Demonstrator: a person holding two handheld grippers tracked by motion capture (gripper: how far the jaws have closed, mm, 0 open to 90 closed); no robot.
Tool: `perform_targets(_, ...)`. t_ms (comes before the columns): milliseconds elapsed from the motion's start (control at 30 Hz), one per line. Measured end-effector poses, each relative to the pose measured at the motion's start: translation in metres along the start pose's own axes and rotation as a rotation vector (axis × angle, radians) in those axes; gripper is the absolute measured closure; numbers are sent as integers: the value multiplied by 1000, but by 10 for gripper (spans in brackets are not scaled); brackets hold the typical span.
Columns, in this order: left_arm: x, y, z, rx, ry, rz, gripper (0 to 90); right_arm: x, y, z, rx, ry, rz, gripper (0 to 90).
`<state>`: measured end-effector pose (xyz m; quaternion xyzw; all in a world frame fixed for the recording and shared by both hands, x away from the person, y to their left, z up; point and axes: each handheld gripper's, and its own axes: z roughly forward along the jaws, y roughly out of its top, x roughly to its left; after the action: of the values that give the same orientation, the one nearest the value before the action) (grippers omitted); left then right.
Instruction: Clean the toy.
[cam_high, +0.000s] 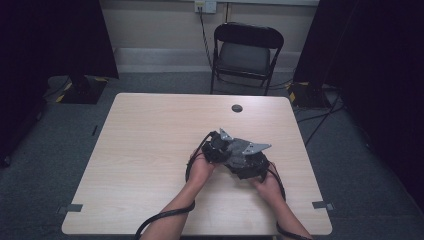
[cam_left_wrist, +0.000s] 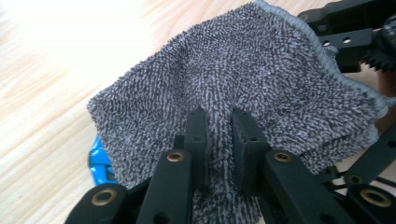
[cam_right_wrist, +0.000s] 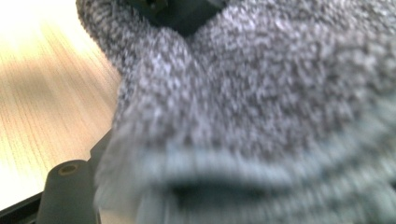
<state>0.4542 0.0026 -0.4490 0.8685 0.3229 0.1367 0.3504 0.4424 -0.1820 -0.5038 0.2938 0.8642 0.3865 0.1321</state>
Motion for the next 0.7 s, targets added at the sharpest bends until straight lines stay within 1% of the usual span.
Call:
perform_targets(33,2,-1,-1,0,8,-6,784,0,0,0,0,0,0,238)
perform_targets(67,2,-1,-1,0,8,-6,783,0,0,0,0,0,0,238)
perform_targets(100,5,-1,-1,6,21,-1,783,0,0,0,0,0,0,238)
perform_targets(133,5,-1,-1,6,21,-1,783,0,0,0,0,0,0,238)
perform_targets(167,8,-1,-2,8,34,-2,783,0,0,0,0,0,0,238)
perform_targets(267,11,-2,-2,11,37,-8,783,0,0,0,0,1,0,238)
perform_targets(300,16,-2,-2,17,47,-18,782,0,0,0,0,1,1,238)
perform_targets(333,16,-2,-2,17,47,-18,782,0,0,0,0,1,1,238)
perform_targets(367,18,-3,-2,19,53,-31,782,0,0,0,0,1,1,238)
perform_targets(400,21,-4,-2,24,62,-35,783,0,0,0,0,1,1,238)
perform_targets(433,26,-5,-3,27,76,-45,783,0,0,0,0,1,0,238)
perform_targets(500,28,-6,-3,33,78,-48,783,0,0,0,0,1,0,238)
perform_targets(533,36,-9,-3,43,84,-64,783,0,0,0,0,1,0,238)
perform_targets(567,39,-11,-2,39,84,-75,783,0,0,0,0,0,0,238)
perform_targets(600,39,-11,-2,39,84,-75,783,0,0,0,0,1,0,238)
perform_targets(633,45,-13,-3,38,86,-96,783,0,0,0,0,1,0,238)
perform_targets(700,50,-13,-3,43,88,-107,783,0,0,0,0,1,0,238)
